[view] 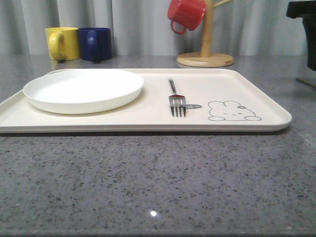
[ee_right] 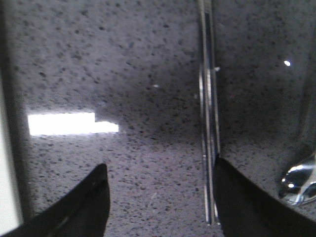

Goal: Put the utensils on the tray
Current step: 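Release the fork beside the plate and raise the right gripper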

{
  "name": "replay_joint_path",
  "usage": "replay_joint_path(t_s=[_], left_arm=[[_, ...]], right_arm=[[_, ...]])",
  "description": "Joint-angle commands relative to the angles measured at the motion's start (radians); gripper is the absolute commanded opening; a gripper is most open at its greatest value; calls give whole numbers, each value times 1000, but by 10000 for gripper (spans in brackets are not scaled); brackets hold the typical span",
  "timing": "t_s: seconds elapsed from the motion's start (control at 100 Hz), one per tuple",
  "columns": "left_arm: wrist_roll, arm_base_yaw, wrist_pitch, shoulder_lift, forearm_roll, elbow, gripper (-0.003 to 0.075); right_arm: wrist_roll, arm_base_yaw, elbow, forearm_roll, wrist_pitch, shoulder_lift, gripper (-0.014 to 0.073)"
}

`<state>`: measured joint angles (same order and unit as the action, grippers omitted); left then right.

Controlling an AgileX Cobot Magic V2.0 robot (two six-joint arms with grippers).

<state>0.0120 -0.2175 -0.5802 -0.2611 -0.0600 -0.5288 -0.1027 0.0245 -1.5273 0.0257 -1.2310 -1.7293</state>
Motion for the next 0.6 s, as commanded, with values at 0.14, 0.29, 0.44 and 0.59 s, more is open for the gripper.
replay_joint_path(t_s=[0.14,0.29,0.44,0.59], left_arm=[[-3,-7,73,-10,-3,-28,-19],[-3,-7,73,-10,-3,-28,-19],[-3,-7,73,-10,-3,-28,-19],[-3,-7,73,-10,-3,-28,-19]], right_arm=[[124,-101,-13,40,-67,-24,462],[150,-106,-13,40,-68,-54,462],[157,-106,-13,56,-58,-83,459],[157,-106,-13,60,-44,-87,281]])
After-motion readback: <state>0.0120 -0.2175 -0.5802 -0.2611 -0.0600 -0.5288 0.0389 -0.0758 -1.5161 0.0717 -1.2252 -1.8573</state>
